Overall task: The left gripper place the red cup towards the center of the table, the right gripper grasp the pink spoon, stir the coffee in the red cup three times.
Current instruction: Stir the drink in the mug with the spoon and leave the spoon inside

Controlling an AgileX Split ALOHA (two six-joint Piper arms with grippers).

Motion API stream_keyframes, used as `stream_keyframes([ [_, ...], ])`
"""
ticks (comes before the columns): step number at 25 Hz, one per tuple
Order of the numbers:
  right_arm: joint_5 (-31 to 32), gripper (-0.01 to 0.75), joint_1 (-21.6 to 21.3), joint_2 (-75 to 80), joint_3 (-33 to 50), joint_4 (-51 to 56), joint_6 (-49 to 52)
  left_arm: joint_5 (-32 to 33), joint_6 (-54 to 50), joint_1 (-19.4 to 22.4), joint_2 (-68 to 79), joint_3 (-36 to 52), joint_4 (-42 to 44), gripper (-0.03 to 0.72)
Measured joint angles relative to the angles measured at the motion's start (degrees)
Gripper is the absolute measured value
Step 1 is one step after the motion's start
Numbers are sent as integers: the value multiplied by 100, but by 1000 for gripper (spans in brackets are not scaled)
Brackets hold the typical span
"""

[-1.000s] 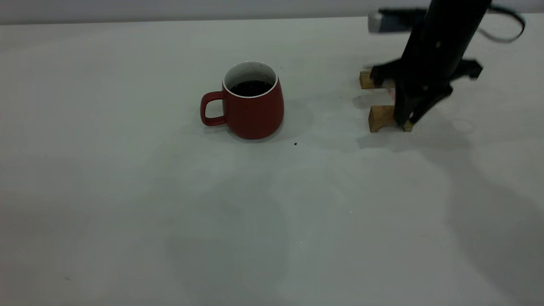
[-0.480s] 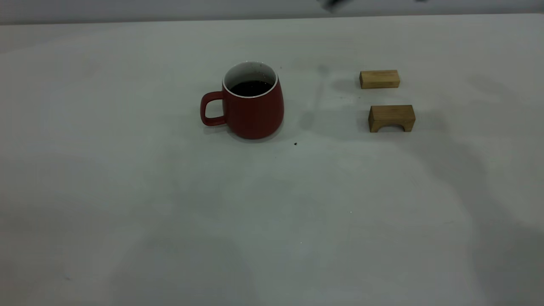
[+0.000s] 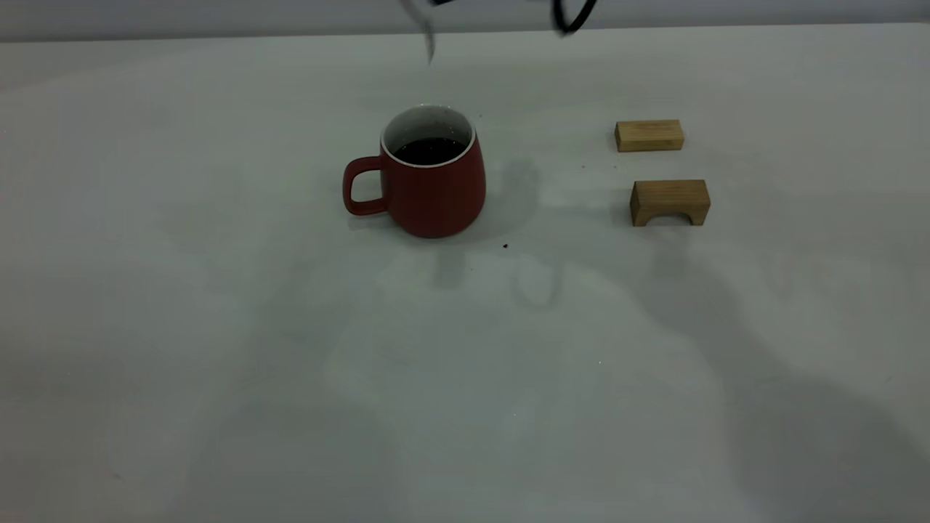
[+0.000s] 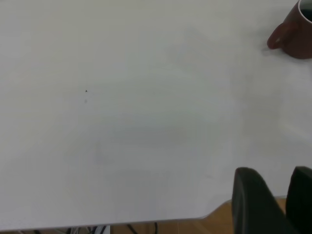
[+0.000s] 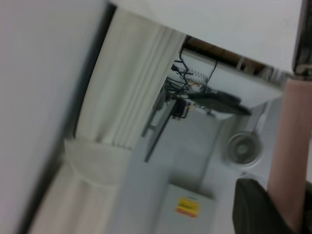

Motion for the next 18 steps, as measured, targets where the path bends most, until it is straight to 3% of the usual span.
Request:
stream_keyframes([
  [10,-98,145,32,615,-80,49,544,0,0,0,0,0,0,244],
  [18,84,145,32,1534,-871,55,553,0,-31,0,0,0,0,244],
])
